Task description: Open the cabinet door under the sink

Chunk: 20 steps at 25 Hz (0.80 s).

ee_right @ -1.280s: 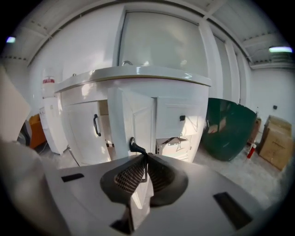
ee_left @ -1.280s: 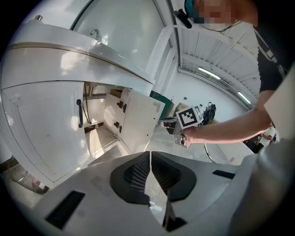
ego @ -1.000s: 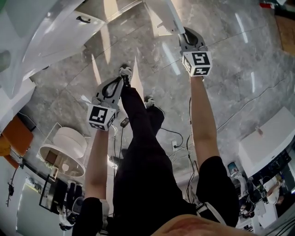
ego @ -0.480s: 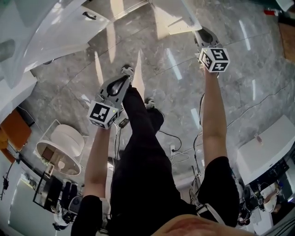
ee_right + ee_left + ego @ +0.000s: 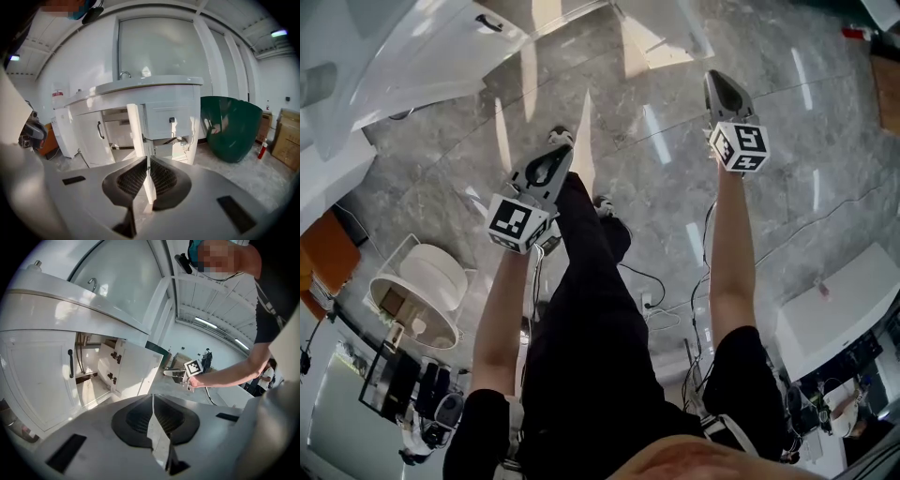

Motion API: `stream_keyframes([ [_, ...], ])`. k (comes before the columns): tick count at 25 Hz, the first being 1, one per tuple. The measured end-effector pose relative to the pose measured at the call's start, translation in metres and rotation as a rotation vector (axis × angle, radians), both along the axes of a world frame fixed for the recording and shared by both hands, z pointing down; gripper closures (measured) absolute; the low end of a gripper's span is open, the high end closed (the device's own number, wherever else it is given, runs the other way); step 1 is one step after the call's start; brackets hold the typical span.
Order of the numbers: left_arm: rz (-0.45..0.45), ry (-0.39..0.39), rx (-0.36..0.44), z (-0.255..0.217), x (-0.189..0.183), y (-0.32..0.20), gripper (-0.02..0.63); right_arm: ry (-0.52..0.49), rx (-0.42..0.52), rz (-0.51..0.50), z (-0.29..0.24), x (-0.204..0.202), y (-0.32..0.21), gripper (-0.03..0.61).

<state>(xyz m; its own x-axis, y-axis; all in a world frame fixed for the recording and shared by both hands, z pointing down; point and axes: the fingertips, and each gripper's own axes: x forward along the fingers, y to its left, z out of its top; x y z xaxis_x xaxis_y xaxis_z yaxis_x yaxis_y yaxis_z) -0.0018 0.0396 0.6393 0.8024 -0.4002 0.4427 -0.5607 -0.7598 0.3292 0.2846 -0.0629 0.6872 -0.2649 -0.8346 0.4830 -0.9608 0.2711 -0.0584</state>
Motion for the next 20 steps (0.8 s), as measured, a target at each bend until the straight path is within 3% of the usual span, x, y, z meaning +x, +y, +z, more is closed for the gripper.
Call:
stream_keyframes([
  [7, -0.045, 0.000, 0.024, -0.043, -0.003, 0.005, 0.594, -0.039, -0.013, -0.039, -0.059, -0.053, 0.070, 0.502],
  [14, -0.113, 0.003, 0.048, -0.121, -0.003, 0.002, 0.594, -0.054, -0.110, -0.237, -0.150, -0.117, 0.115, 0.502],
  [20, -0.139, 0.016, 0.068, -0.181, -0.018, 0.029, 0.594, 0.011, -0.063, -0.291, -0.231, -0.143, 0.134, 0.502],
])
